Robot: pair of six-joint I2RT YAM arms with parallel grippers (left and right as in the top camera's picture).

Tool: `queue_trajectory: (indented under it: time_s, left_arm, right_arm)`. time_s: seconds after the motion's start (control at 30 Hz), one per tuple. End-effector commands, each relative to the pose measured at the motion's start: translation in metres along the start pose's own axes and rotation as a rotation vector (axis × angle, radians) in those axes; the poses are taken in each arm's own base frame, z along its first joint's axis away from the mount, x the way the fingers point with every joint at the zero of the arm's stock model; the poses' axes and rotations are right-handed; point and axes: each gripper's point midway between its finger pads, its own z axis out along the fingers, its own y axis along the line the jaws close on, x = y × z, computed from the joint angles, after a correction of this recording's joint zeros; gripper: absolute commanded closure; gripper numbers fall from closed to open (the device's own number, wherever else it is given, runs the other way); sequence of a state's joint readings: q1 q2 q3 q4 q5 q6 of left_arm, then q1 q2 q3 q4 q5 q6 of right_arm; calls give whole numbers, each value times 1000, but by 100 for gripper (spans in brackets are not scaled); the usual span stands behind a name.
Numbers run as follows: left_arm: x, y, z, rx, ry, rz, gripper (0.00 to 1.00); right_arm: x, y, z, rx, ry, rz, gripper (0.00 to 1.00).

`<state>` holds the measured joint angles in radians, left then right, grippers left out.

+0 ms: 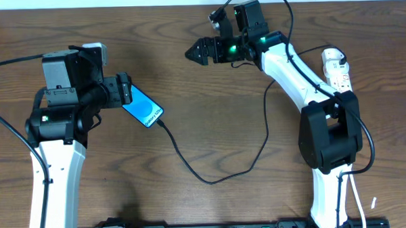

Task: Plug charger to phone and switch on socket
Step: 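Raise the left gripper above the phone, then move the right gripper to the white power strip's switches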

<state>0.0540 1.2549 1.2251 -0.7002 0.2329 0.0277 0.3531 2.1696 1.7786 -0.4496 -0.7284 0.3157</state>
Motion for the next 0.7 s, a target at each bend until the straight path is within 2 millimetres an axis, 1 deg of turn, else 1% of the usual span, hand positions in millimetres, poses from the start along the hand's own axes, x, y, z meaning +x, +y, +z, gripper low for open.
queue_trajectory:
  time_s: [0.0, 0.07, 0.13, 0.2, 0.27, 0.33, 0.5, 0.57, 0.63, 0.67]
  left_arm:
    - [0, 2, 1, -9, 4, 17, 18]
    - [0, 2, 1, -9, 4, 17, 18]
    - [0, 2, 1, -9, 4, 17, 18]
    - [0, 2, 1, -9, 4, 17, 18]
    - [0, 2, 1, -9, 4, 17, 18]
    - [0, 2, 1, -9, 4, 17, 18]
    - [0, 2, 1, -9, 4, 17, 18]
    - [0, 2, 1, -9, 4, 17, 18]
    - [0, 2, 1, -9, 4, 17, 18]
    - [0, 2, 1, -9, 4, 17, 17]
  right_arm:
    - [-2, -16, -11, 23, 5, 16, 1]
    - [0, -28, -23, 45, 16, 48, 1]
    - [2, -39, -39, 70, 30, 74, 1]
    - [5, -51, -59, 109, 45, 90, 1]
    - [8, -65, -82, 190, 63, 112, 1]
    - [10, -74, -106, 268, 80, 112, 1]
    - [9, -92, -166, 454, 69, 144, 1]
    - [9, -98, -186, 501, 53, 164, 1]
    - [10, -101, -200, 522, 41, 181, 1]
    - [10, -104, -214, 533, 25, 201, 1]
